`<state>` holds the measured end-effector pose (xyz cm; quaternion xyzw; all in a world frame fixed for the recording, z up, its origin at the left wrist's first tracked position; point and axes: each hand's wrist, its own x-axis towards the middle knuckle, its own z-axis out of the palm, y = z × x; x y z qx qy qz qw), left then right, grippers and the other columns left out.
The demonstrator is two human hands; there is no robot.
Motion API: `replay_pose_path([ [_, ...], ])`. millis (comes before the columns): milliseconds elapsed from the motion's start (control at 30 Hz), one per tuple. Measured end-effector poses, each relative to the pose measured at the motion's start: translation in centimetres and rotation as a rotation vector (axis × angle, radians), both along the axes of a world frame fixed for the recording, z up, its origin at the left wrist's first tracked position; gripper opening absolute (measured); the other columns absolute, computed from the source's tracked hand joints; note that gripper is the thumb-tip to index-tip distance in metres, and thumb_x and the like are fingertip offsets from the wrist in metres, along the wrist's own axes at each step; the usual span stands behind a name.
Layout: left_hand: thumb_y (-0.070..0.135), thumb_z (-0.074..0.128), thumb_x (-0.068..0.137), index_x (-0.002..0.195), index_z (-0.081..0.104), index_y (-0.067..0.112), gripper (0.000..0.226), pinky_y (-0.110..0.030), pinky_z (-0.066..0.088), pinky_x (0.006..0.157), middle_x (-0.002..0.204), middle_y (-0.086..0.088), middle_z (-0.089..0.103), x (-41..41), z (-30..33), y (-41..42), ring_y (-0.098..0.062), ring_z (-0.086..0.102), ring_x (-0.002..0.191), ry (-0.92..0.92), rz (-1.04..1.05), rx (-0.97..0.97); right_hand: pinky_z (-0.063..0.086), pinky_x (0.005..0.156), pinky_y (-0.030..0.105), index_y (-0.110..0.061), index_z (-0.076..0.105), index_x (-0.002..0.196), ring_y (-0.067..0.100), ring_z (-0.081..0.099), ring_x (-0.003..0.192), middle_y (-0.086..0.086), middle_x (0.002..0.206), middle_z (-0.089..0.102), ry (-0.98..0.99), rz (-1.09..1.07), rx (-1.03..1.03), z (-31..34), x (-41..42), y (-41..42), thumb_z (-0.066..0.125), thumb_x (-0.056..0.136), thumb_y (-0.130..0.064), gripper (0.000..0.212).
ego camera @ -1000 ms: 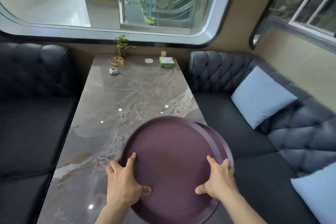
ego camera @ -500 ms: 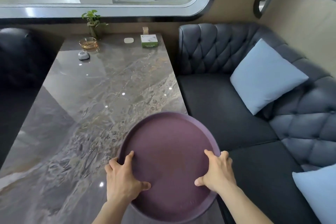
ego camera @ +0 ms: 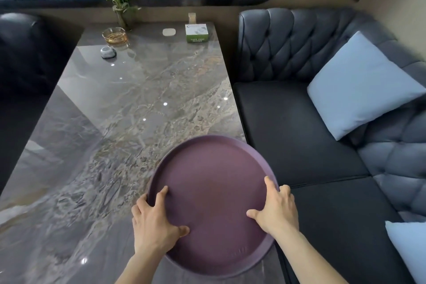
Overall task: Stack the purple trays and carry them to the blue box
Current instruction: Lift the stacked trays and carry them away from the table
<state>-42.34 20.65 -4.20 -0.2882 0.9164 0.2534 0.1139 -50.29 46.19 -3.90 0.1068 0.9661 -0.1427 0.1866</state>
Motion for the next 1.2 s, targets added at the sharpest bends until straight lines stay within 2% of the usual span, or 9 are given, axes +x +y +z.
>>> replay_pose_path([
  [167, 0.064, 0.077, 0.056, 0.151, 0.022, 0.043, 0.112, -0.052, 0.027, 0.114, 0.157, -0.018, 0.013, 0.5, -1.3, 0.8, -0.037, 0.013, 0.141, 0.094, 0.052, 0.027, 0.051, 0.089, 0.033, -0.031, 0.005, 0.158, 0.026, 0.043, 0.128, 0.008, 0.144, 0.024, 0.079, 0.025, -0.078, -1.2, 1.4, 0.4, 0.076, 0.077, -0.058, 0.111],
  [333, 0.087, 0.059, 0.053, 0.148, 0.023, 0.044, 0.11, -0.054, 0.023, 0.115, 0.155, -0.017, 0.01, 0.1, -2.8, 2.0, -0.037, 0.013, 0.14, 0.13, 0.108, -0.048, 0.051, 0.1, 0.044, -0.022, 0.012, 0.16, 0.037, 0.029, 0.138, 0.016, 0.16, -0.001, 0.175, 0.006, 0.003, -3.1, 3.6, -1.3, 0.04, 0.077, -0.085, 0.108],
  [533, 0.091, 0.037, 0.067, 0.149, 0.029, 0.038, 0.098, -0.053, 0.032, 0.109, 0.152, -0.021, 0.018, 0.1, -4.8, 2.8, -0.04, 0.027, 0.133, 0.144, 0.094, -0.278, 0.058, 0.082, 0.052, -0.013, 0.031, 0.156, 0.045, 0.041, 0.121, 0.028, 0.159, 0.015, 0.286, -0.01, 0.2, -5.0, 3.6, -2.6, 0.036, 0.079, -0.086, 0.106],
  [800, 0.091, 0.041, 0.068, 0.147, 0.032, 0.039, 0.095, -0.054, 0.042, 0.1, 0.147, -0.023, 0.022, -1.5, -5.3, 2.1, -0.041, 0.031, 0.125, 0.128, 0.114, -0.322, 0.057, 0.071, 0.048, -0.013, 0.034, 0.153, 0.041, 0.041, 0.11, 0.028, 0.155, 0.021, 0.302, 0.001, 0.256, -5.5, 1.7, -3.4, 0.034, 0.08, -0.087, 0.104],
  [900, 0.09, 0.046, 0.066, 0.144, 0.033, 0.041, 0.094, -0.054, 0.042, 0.1, 0.147, -0.022, 0.023, -1.6, -4.8, 2.1, -0.04, 0.03, 0.127, 0.119, 0.132, -0.281, 0.057, 0.074, 0.047, -0.018, 0.03, 0.153, 0.039, 0.043, 0.114, 0.021, 0.154, 0.021, 0.27, -0.025, 0.198, -5.1, 1.4, -3.3, 0.036, 0.075, -0.09, 0.107],
  [1000, 0.088, 0.052, 0.064, 0.139, 0.032, 0.042, 0.091, -0.054, 0.04, 0.098, 0.138, -0.017, 0.034, -2.1, -4.0, 0.5, -0.038, 0.036, 0.126, 0.128, 0.172, -0.205, 0.054, 0.075, 0.044, -0.026, 0.016, 0.156, 0.035, 0.047, 0.121, 0.012, 0.15, 0.029, 0.27, -0.119, -0.073, -4.5, -0.1, -2.3, 0.047, 0.073, -0.087, 0.108],
  [1067, 0.081, 0.05, 0.072, 0.141, 0.029, 0.036, 0.085, -0.055, 0.038, 0.097, 0.129, -0.018, 0.045, -3.3, -3.5, -1.5, -0.041, 0.044, 0.121, 0.133, 0.181, -0.225, 0.051, 0.083, 0.046, -0.026, 0.013, 0.157, 0.034, 0.053, 0.125, 0.011, 0.151, 0.038, 0.277, -0.226, -0.24, -4.3, -1.8, -1.3, 0.051, 0.084, -0.075, 0.096],
  [1100, 0.077, 0.048, 0.077, 0.143, 0.027, 0.033, 0.082, -0.055, 0.036, 0.098, 0.128, -0.02, 0.049, -4.3, -3.3, -2.6, -0.042, 0.046, 0.12, 0.135, 0.179, -0.24, 0.05, 0.088, 0.046, -0.021, 0.022, 0.155, 0.035, 0.053, 0.126, 0.011, 0.151, 0.043, 0.254, -0.291, -0.267, -4.4, -2.6, -0.9, 0.049, 0.089, -0.068, 0.085],
  [1200, 0.064, 0.043, 0.089, 0.145, 0.033, 0.024, 0.069, -0.054, 0.036, 0.101, 0.134, -0.021, 0.053, -8.3, -3.0, -4.9, -0.043, 0.046, 0.125, 0.151, 0.188, -0.148, 0.048, 0.079, 0.045, -0.01, 0.052, 0.115, 0.039, 0.06, 0.103, 0.015, 0.114, 0.064, 0.202, -0.437, -0.218, -5.4, -3.7, -0.6, 0.032, 0.1, -0.057, 0.053],
])
